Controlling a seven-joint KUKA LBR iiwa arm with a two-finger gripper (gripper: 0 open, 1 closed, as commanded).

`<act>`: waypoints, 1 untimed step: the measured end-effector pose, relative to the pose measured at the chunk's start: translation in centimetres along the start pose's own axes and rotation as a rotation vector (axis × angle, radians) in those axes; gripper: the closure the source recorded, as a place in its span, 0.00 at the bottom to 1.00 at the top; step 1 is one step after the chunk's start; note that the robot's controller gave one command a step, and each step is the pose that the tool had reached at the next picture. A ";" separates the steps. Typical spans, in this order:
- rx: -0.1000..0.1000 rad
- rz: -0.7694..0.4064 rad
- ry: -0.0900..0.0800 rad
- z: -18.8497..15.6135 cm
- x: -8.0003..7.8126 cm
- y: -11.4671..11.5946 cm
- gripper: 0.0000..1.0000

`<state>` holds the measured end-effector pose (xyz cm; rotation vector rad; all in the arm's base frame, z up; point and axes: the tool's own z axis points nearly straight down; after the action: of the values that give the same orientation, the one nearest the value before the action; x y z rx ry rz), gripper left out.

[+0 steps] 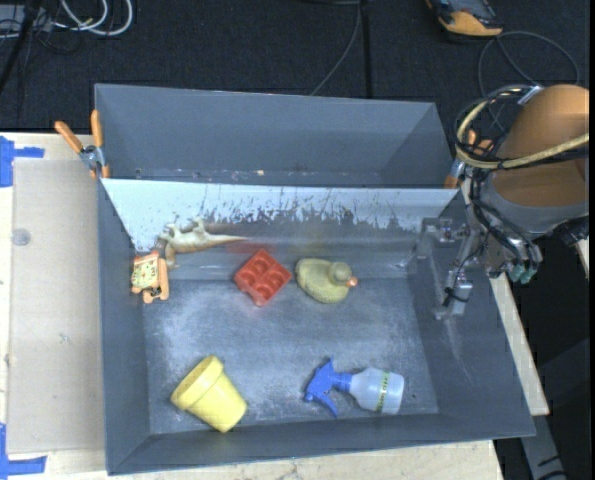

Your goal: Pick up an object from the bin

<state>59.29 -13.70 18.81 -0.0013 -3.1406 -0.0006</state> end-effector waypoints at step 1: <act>0.002 -0.049 -0.007 1.1 1.0 0.4 0.00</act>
Offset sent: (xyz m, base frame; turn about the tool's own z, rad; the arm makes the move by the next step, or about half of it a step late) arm -0.0588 0.0358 -0.0997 -0.3113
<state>58.32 -13.26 17.68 0.0761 -3.1470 0.0028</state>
